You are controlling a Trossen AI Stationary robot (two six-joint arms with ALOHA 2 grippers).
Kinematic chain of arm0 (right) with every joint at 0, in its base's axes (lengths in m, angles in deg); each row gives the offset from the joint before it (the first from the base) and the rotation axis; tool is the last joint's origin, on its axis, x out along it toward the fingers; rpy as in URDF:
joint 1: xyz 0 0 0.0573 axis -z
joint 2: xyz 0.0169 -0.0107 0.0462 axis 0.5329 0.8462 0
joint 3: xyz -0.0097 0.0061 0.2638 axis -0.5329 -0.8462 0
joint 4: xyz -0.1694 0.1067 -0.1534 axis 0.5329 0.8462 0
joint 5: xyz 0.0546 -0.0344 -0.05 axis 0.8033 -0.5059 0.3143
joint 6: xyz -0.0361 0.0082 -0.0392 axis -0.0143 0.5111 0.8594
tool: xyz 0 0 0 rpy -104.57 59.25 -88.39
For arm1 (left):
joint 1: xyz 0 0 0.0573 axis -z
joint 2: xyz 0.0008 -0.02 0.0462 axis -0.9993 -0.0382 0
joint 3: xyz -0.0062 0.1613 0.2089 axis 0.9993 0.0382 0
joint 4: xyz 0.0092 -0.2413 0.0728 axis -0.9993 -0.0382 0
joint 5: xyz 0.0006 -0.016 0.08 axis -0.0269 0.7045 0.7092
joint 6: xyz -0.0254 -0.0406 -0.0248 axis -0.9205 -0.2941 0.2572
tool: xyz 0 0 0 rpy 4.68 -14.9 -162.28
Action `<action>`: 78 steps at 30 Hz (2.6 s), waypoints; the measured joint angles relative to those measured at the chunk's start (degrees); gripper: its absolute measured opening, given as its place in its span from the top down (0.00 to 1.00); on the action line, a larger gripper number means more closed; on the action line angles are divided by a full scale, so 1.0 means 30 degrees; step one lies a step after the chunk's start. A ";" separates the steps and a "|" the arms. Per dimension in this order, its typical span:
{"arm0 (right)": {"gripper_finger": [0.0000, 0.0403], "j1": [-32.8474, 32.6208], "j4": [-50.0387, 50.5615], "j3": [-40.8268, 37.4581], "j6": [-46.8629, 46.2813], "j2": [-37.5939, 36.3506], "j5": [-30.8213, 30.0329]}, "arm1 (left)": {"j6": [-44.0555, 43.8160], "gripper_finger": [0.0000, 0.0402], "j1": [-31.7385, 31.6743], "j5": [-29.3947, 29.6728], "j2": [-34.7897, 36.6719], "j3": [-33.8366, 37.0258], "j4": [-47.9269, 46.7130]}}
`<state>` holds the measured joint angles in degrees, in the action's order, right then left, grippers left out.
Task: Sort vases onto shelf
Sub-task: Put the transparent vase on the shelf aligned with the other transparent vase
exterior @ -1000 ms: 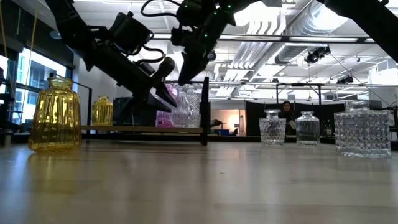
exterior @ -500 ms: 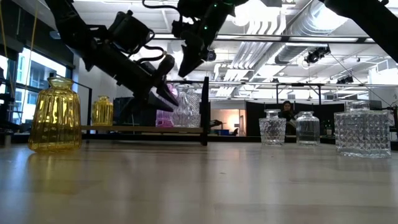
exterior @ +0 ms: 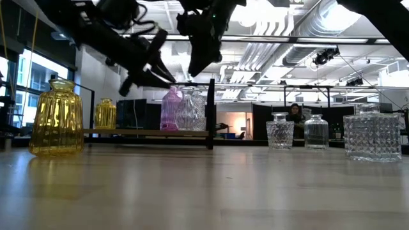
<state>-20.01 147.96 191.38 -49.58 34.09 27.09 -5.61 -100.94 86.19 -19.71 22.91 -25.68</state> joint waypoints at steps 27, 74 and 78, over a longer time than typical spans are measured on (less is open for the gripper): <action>0.78 -0.2908 -1.1898 -0.8500 -1.4797 -0.0071 -0.6261 | 0.2747 0.78 -0.0044 0.2439 1.5182 0.0000 -1.3051; 1.00 -0.1244 -1.2950 -0.9275 -1.4824 -0.0080 -0.8485 | 0.2810 0.78 -0.0036 0.1154 1.5513 0.0000 -1.4490; 1.00 -0.1356 -1.3205 -0.9275 -1.4826 -0.0080 -0.8610 | 0.2810 0.78 -0.0036 0.1158 1.5513 0.0000 -1.4497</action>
<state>-24.08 108.34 163.55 -94.06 33.85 1.26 2.82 -101.05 89.66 26.82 22.91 -69.17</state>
